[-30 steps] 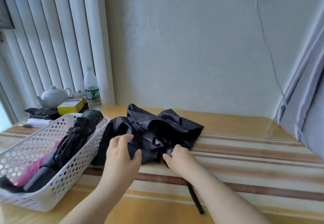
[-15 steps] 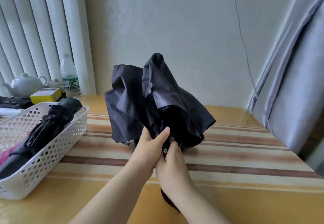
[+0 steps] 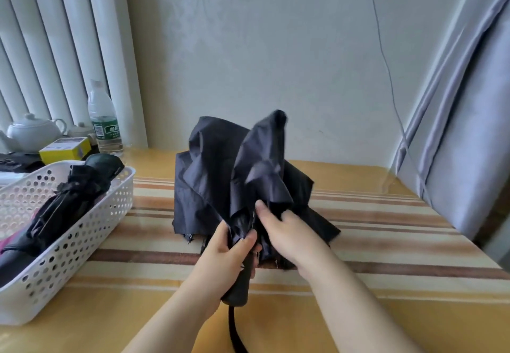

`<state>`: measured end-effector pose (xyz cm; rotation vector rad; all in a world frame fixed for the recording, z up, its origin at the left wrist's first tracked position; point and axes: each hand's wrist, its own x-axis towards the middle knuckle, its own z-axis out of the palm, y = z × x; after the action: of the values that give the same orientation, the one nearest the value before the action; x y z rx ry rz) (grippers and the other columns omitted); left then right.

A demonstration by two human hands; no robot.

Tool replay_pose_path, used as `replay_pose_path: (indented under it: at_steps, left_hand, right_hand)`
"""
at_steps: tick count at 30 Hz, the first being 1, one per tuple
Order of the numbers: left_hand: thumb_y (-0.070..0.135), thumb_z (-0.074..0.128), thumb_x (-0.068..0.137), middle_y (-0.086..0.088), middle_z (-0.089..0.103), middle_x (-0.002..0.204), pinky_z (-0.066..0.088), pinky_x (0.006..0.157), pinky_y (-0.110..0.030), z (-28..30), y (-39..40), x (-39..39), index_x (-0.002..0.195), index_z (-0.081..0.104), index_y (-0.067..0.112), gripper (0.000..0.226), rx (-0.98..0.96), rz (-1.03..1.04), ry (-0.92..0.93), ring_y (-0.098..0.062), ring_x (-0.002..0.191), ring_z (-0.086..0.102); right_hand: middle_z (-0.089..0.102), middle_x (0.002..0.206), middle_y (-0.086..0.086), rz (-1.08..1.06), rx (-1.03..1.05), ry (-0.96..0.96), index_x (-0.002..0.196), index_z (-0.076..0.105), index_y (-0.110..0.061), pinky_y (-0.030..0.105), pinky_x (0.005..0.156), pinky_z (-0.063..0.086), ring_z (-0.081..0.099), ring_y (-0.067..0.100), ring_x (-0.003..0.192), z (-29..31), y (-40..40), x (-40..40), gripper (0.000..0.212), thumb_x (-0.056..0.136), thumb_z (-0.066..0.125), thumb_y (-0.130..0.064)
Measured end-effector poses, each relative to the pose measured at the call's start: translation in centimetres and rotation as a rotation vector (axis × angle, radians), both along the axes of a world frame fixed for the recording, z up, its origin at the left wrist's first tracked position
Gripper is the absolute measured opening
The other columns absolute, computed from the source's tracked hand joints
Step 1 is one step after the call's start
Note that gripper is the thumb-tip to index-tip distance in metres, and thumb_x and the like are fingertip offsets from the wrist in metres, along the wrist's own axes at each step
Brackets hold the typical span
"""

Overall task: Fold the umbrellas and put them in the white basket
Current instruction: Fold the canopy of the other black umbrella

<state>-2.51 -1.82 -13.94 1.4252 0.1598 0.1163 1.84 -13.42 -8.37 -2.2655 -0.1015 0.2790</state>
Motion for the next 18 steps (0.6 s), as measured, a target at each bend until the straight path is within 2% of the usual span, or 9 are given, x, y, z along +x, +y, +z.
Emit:
replay_pose_path:
  at_steps: [3,4,6,8,10,12,14,16,18]
  left_hand:
    - [0.022,0.059,0.094,-0.004,0.062,0.069,0.048,0.056,-0.028,-0.5,1.0,-0.2,0.108,0.057,0.026,0.016,0.048,-0.052,-0.009,-0.017,0.059,0.057]
    - [0.022,0.061,0.092,-0.005,0.062,0.070,0.047,0.056,-0.028,-0.6,1.4,-0.2,0.108,0.057,0.029,0.017,0.038,-0.051,-0.006,-0.017,0.059,0.057]
    - [0.027,0.064,0.089,-0.004,0.065,0.070,0.048,0.056,-0.027,-0.6,2.0,-0.2,0.106,0.058,0.028,0.019,0.024,-0.030,0.007,-0.016,0.060,0.061]
    - [0.031,0.068,0.084,-0.002,0.068,0.072,0.049,0.058,-0.026,-0.7,2.4,0.1,0.106,0.059,0.023,0.025,0.014,-0.026,0.032,-0.016,0.063,0.064]
    - [0.026,0.070,0.083,-0.008,0.065,0.069,0.050,0.056,-0.029,-0.8,2.7,0.3,0.105,0.057,0.012,0.029,-0.056,-0.043,0.064,-0.019,0.061,0.062]
    - [0.031,0.071,0.076,-0.011,0.058,0.064,0.049,0.052,-0.029,-0.7,2.9,0.1,0.102,0.054,0.007,0.039,-0.161,-0.076,0.082,-0.020,0.056,0.056]
    - [0.043,0.066,0.071,-0.013,0.053,0.066,0.046,0.052,-0.027,-0.5,3.1,-0.4,0.103,0.056,0.006,0.051,-0.247,-0.124,0.085,-0.018,0.055,0.051]
    - [0.049,0.063,0.071,-0.013,0.054,0.072,0.044,0.053,-0.027,-0.6,3.1,-0.7,0.108,0.062,0.006,0.056,-0.339,-0.151,0.087,-0.017,0.055,0.049]
    - [0.040,0.068,0.074,-0.012,0.055,0.078,0.043,0.048,-0.027,-0.8,2.9,-0.9,0.113,0.057,0.007,0.052,-0.460,-0.162,0.097,-0.017,0.054,0.048]
  right_hand:
    - [0.059,0.122,0.006,0.043,0.069,0.010,0.131,0.052,-0.024,0.028,0.081,0.046,0.058,0.024,0.108,-0.7,1.5,-0.3,0.050,0.097,0.034,-0.058]
    - [0.062,0.115,0.003,0.034,0.140,-0.024,0.118,0.056,-0.026,0.025,0.076,0.048,0.061,0.018,0.099,-1.3,1.4,-0.3,0.040,0.097,0.037,-0.055]
    - [0.061,0.099,-0.008,0.057,0.276,-0.086,0.096,0.054,-0.032,0.008,0.062,0.042,0.059,0.000,0.083,-2.2,1.6,-0.7,0.025,0.096,0.040,-0.052]
    - [0.056,0.118,-0.017,0.217,0.307,-0.108,0.102,0.056,-0.045,0.001,0.074,0.036,0.051,-0.016,0.101,-3.6,1.8,-0.8,0.024,0.098,0.034,-0.052]
    - [0.036,0.143,-0.024,0.386,0.265,-0.124,0.121,0.048,-0.061,-0.005,0.087,0.026,0.026,-0.033,0.115,-4.6,1.7,-0.8,0.035,0.096,0.024,-0.059]
    - [0.026,0.150,-0.026,0.476,0.250,-0.136,0.127,0.047,-0.062,0.004,0.105,0.020,0.014,-0.023,0.132,-4.8,1.2,-0.7,0.045,0.090,0.020,-0.066]
    - [0.039,0.131,-0.044,0.537,0.217,-0.109,0.115,0.053,-0.065,0.020,0.115,0.015,0.005,-0.014,0.140,-4.1,0.5,-0.9,0.042,0.089,0.019,-0.066]
    - [0.052,0.103,-0.051,0.516,0.194,-0.105,0.107,0.058,-0.061,0.012,0.105,0.025,0.023,-0.020,0.132,-3.0,-0.1,-1.3,0.041,0.089,0.021,-0.063]
    - [0.063,0.098,-0.036,0.338,0.254,-0.200,0.105,0.066,-0.049,0.008,0.084,0.039,0.053,-0.017,0.104,-2.4,-0.5,-1.4,0.046,0.087,0.027,-0.064]
